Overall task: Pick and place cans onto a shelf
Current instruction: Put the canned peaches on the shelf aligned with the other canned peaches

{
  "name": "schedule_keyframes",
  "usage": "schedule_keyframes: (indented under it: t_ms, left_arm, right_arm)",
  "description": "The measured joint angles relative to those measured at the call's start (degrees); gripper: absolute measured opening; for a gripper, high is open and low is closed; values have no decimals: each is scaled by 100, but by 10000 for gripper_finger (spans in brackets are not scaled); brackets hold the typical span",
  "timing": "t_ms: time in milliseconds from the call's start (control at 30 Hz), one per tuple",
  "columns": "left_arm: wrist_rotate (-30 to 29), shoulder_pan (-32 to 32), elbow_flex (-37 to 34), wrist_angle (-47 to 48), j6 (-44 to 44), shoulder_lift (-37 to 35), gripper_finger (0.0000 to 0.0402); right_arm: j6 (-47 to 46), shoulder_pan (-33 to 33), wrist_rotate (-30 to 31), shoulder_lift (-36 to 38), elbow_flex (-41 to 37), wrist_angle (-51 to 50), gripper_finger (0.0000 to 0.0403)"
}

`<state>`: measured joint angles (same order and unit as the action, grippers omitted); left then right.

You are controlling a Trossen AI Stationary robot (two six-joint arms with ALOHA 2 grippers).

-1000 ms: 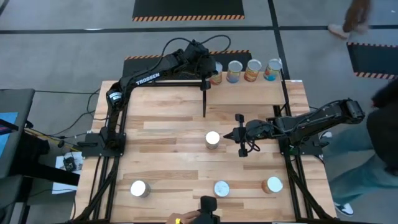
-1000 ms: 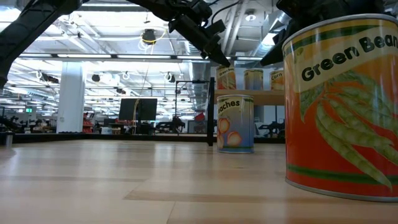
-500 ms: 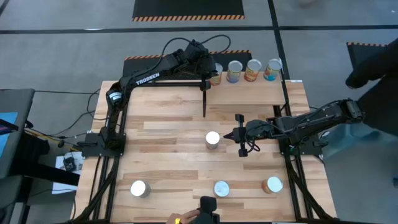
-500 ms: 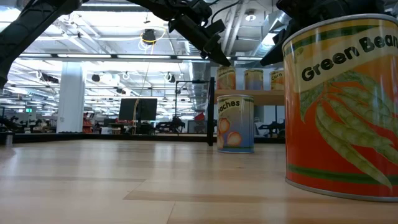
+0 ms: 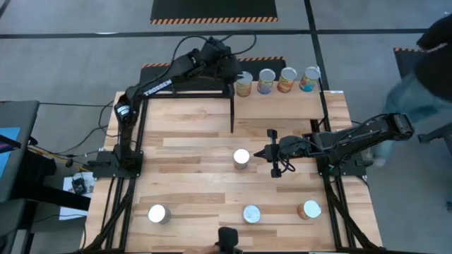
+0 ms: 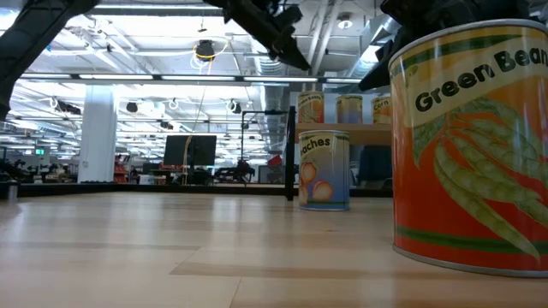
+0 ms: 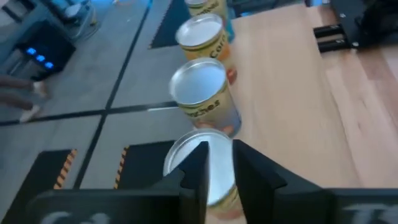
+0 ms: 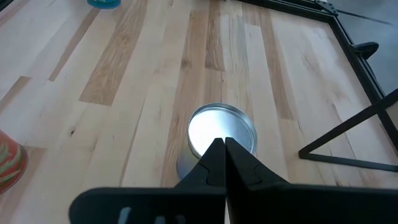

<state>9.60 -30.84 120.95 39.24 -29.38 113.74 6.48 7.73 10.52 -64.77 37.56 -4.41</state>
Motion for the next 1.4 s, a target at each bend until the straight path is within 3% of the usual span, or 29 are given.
schedule_keyframes:
  t_ms: [100, 267, 367, 667, 867, 1067, 1300, 1400]
  left_arm:
    - [-34, 46, -195, 240, 60, -265, 15]
    - [262, 133, -1302, -259, 162, -812, 2]
    - [265, 185, -2437, -1112, 298, -1388, 0]
    - [261, 398, -6650, -4809, 1121, -3633, 0]
    - [258, 663, -8605, -6505, 1620, -4808, 0]
    - [226, 810, -9577, -6855, 1814, -5572, 0]
    - [-63, 816, -9941, -6995, 1941, -5843, 0]
    - [-150, 816, -9954, -6980, 1935, -5840, 0]
  right_arm:
    - [0, 0, 0, 0, 0, -93, 8]
    - [-2, 0, 0, -9, 0, -298, 8]
    - [-2, 0, 0, -17, 0, -295, 8]
    - [-409, -42, -19, -17, 0, 35, 8]
    - [-457, -37, -19, -17, 0, 335, 14]
    - [-484, -37, -15, -17, 8, 524, 59]
    - [-470, -20, -12, -617, 428, 315, 108]
    - [-457, -28, 11, -1088, 823, -250, 130]
